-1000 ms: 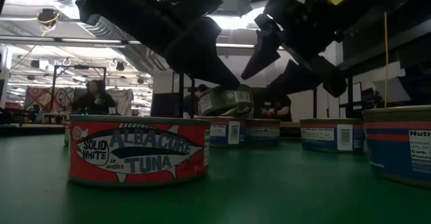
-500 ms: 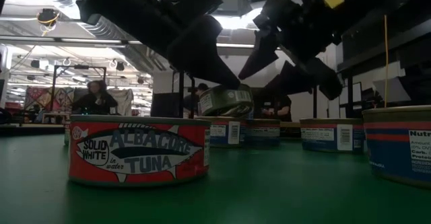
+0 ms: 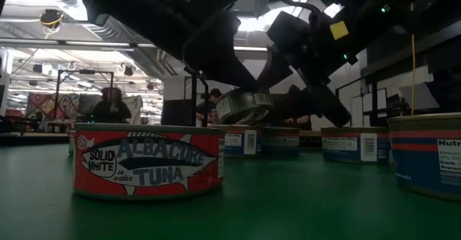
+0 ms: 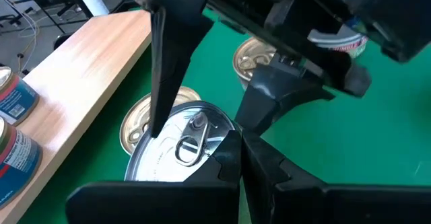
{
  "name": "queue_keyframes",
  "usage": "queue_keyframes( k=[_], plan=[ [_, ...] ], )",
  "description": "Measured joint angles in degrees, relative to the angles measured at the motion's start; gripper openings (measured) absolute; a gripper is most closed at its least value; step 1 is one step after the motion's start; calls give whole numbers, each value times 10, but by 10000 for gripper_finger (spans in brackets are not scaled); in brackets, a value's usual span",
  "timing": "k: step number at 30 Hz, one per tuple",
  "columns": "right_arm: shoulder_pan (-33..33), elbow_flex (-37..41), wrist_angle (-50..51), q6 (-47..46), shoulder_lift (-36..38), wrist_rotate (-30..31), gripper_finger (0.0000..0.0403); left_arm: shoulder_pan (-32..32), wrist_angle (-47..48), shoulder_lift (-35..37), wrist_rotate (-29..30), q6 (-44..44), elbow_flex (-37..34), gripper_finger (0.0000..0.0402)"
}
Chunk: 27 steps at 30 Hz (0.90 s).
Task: Stack canned seafood by type on shelf
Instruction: Put the green tuna can on the shelf aligned with the blue tuna can
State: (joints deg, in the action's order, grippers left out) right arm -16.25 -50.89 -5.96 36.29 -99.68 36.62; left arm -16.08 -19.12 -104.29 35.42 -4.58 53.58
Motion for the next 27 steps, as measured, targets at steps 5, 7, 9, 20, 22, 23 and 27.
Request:
queue_keyframes(
  k=[5,7,9,20,22,23,27],
  plan=[
    [0,0,-4,0,0,8,280,0,0,0,0,0,0,1],
    [0,0,-2,0,0,9,275,0,0,0,0,0,0,1],
    [0,0,-2,0,0,9,262,0,0,0,0,0,0,1],
    [0,0,5,5,0,7,139,0,-7,3,7,5,0,2],
    [0,0,7,5,0,8,135,0,-17,3,7,5,0,2],
    [-1,0,9,3,0,8,135,0,-24,3,7,7,0,3],
    [-1,0,23,0,7,15,142,0,-38,2,5,16,3,31]
  ],
)
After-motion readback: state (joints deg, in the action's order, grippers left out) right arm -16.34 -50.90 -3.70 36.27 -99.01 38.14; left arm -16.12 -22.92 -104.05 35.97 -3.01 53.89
